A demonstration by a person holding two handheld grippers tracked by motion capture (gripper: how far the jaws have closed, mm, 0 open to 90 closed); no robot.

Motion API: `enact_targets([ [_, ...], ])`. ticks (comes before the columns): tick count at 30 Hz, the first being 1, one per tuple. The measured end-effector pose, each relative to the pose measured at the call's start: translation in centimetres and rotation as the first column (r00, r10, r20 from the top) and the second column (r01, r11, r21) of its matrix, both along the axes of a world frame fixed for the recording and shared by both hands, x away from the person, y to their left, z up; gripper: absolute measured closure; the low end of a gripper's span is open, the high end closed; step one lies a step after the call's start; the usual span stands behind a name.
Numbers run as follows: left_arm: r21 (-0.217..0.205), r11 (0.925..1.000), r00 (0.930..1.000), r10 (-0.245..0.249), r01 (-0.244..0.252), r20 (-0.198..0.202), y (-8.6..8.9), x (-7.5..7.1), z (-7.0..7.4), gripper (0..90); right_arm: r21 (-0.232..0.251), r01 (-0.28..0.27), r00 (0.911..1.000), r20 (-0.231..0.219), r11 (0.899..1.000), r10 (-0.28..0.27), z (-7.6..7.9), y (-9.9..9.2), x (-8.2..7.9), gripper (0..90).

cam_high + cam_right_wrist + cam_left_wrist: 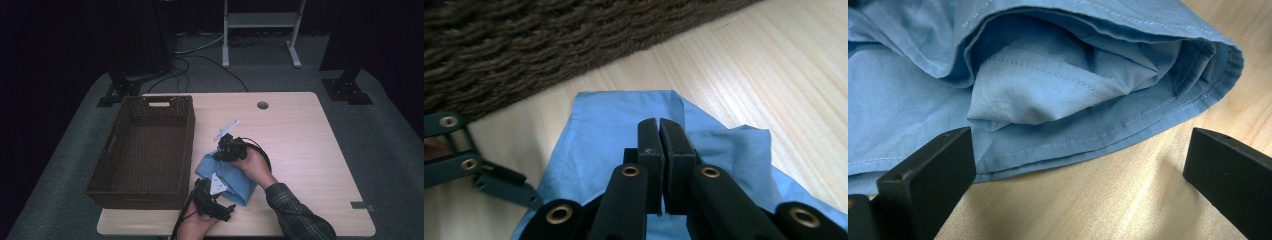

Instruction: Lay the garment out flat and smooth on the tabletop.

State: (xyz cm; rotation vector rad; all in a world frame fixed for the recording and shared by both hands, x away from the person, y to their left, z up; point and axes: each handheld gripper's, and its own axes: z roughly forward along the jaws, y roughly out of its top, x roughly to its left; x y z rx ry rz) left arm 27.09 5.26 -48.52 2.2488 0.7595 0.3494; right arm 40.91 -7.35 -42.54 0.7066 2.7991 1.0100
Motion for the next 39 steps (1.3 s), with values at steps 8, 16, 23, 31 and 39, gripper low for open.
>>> enact_targets([
  [8,0.000,1.0000,1.0000,-0.001,0.001,0.000,0.0,0.0,0.0,0.0,0.034,-0.001,0.9998,0.018,0.999,0.000,1.3,-1.4,-0.6,88.9],
  [16,0.002,1.0000,1.0000,-0.001,0.001,-0.002,0.0,0.0,0.0,0.0,0.104,0.014,0.9996,0.021,0.994,-0.017,2.0,-3.6,-1.3,88.9],
  [23,0.000,1.0000,1.0000,0.000,0.000,0.000,0.0,0.0,0.0,0.0,0.120,0.021,0.9993,0.027,0.993,-0.024,2.1,-5.2,-1.7,88.9],
  [31,0.000,1.0000,1.0000,0.000,0.000,-0.001,0.0,0.0,0.0,0.0,0.133,0.036,0.9987,0.030,0.990,-0.040,2.2,-7.0,-2.3,88.9],
  [39,0.001,1.0000,1.0000,0.000,0.000,-0.001,0.0,0.0,0.0,0.0,0.158,0.048,0.9981,0.030,0.986,-0.054,2.2,-8.6,-3.0,88.9],
])
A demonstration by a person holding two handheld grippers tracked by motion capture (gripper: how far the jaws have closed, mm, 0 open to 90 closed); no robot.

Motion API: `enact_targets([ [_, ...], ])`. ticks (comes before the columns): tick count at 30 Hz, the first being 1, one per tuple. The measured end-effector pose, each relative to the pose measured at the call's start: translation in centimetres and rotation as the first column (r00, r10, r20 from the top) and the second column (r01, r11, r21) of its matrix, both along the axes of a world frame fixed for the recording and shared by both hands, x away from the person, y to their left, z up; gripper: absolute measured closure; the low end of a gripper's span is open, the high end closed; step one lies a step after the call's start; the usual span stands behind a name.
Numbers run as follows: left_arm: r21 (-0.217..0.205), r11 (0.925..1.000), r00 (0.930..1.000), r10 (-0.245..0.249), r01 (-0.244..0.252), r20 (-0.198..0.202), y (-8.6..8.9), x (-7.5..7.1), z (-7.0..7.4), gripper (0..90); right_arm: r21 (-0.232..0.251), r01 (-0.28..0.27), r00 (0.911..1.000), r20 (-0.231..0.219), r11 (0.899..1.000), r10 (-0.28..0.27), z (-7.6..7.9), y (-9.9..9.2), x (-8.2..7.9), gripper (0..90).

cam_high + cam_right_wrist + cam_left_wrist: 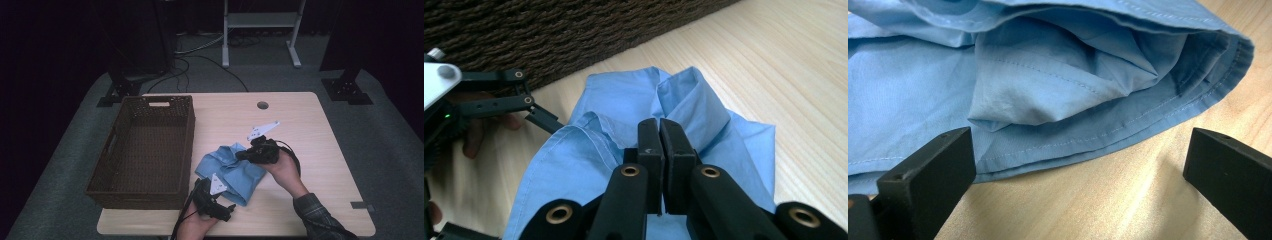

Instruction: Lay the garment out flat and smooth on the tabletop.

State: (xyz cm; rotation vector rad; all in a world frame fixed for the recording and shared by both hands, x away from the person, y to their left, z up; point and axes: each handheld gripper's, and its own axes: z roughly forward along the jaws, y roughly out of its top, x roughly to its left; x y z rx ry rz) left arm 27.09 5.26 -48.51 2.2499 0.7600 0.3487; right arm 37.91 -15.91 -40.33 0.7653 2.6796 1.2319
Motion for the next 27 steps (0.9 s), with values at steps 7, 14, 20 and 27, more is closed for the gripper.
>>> enact_targets([
  [7,0.001,1.0000,1.0000,-0.001,0.001,0.000,0.0,0.0,0.0,0.0,0.010,0.011,0.9999,0.001,1.000,-0.011,0.0,-1.2,-0.5,88.9],
  [14,-0.001,1.0000,1.0000,0.000,0.000,-0.001,0.0,0.0,0.0,0.0,0.030,0.022,0.9997,0.007,0.999,-0.022,0.0,-2.5,-1.2,88.9],
  [20,-0.003,1.0000,1.0000,0.004,-0.004,0.001,0.0,0.0,0.0,0.0,0.051,0.041,0.9991,0.003,0.998,-0.042,-0.2,-3.8,-1.7,88.9],
  [27,-0.005,1.0000,1.0000,0.008,-0.008,-0.002,0.0,0.0,0.0,0.0,0.077,0.051,0.9987,0.003,0.996,-0.051,-0.5,-4.7,-2.2,88.9],
])
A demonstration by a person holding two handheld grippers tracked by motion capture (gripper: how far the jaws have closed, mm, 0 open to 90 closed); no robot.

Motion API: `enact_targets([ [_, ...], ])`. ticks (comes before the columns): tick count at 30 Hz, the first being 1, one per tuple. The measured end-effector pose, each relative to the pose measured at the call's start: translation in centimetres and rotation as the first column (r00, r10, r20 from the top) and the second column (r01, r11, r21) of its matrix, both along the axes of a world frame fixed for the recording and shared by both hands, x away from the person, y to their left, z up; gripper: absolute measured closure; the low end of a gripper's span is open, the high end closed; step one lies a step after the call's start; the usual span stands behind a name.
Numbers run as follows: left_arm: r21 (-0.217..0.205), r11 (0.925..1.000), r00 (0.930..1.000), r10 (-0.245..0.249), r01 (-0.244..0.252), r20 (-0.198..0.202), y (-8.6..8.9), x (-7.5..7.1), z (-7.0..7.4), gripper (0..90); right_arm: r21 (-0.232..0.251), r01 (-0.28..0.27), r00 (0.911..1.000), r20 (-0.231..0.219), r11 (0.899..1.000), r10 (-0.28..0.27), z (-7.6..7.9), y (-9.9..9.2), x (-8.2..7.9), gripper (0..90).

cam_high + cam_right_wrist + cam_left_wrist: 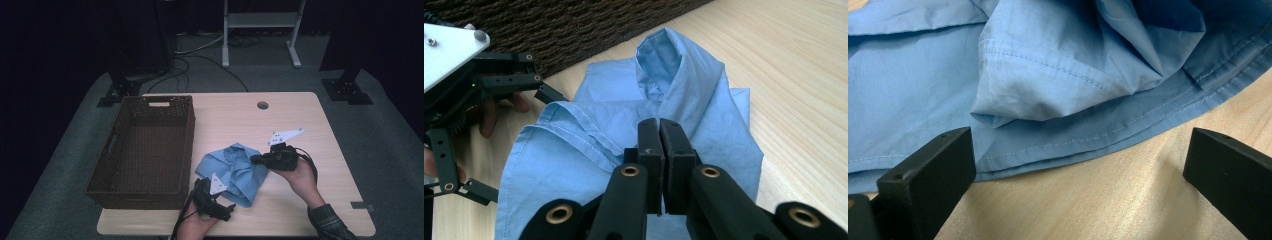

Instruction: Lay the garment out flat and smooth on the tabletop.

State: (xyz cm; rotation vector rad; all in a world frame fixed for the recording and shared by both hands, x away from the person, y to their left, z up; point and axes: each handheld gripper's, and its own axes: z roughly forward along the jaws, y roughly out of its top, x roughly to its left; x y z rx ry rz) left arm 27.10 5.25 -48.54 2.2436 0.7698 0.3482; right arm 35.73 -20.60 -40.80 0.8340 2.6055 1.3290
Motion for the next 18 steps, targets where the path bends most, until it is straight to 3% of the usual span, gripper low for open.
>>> enact_targets([
  [18,0.003,1.0000,1.0000,-0.002,0.002,0.001,0.0,0.0,0.0,0.0,0.031,0.023,0.9995,0.022,0.999,-0.023,-0.1,-1.9,-1.3,88.9],
])
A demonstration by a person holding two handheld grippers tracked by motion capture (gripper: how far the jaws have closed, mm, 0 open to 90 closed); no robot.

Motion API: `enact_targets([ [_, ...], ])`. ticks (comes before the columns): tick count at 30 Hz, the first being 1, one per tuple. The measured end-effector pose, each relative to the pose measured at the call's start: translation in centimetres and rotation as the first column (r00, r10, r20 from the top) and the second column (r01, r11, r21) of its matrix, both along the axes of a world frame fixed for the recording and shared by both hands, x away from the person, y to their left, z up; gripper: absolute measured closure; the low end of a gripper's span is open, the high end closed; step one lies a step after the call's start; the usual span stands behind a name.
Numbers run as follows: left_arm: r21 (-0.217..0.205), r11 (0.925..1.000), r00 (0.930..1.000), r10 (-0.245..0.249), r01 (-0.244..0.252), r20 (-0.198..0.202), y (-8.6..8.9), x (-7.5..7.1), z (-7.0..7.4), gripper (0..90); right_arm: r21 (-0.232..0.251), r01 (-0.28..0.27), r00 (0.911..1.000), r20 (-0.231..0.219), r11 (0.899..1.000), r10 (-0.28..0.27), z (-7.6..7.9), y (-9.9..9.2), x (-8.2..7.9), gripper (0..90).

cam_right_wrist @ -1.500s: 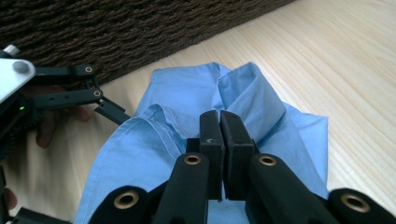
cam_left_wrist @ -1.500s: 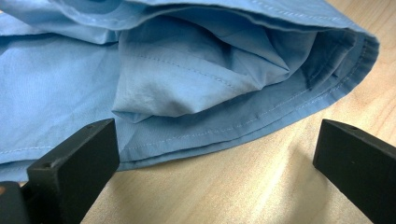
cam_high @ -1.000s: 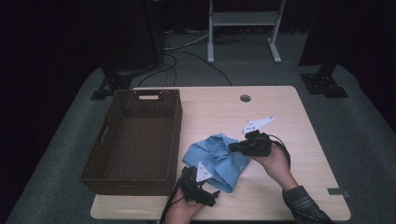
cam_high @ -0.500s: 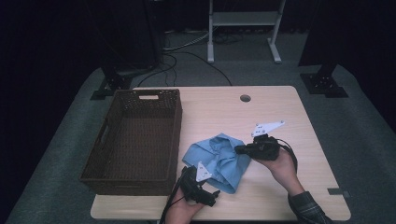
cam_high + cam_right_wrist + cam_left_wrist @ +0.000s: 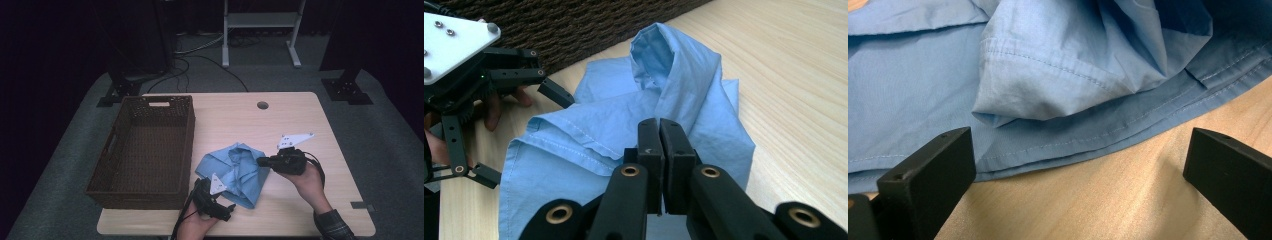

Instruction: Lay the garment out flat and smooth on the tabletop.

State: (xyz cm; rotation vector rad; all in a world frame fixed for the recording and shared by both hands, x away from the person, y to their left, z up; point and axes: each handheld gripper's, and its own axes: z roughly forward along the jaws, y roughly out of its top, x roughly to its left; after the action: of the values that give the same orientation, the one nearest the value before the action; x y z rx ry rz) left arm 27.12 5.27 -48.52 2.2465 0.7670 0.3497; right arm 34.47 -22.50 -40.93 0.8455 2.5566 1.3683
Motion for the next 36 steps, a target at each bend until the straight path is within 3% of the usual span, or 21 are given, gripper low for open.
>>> enact_targets([
  [17,-0.007,0.9999,0.9999,-0.013,0.013,-0.002,0.1,-0.1,0.0,0.0,0.028,0.036,0.9990,0.025,0.999,-0.036,0.8,-2.2,-0.9,89.0],
  [36,-0.051,0.9980,0.9993,-0.037,0.037,0.004,0.6,-0.2,0.2,0.0,0.051,0.113,0.9927,0.037,0.992,-0.115,1.4,-5.3,-1.3,89.0],
])
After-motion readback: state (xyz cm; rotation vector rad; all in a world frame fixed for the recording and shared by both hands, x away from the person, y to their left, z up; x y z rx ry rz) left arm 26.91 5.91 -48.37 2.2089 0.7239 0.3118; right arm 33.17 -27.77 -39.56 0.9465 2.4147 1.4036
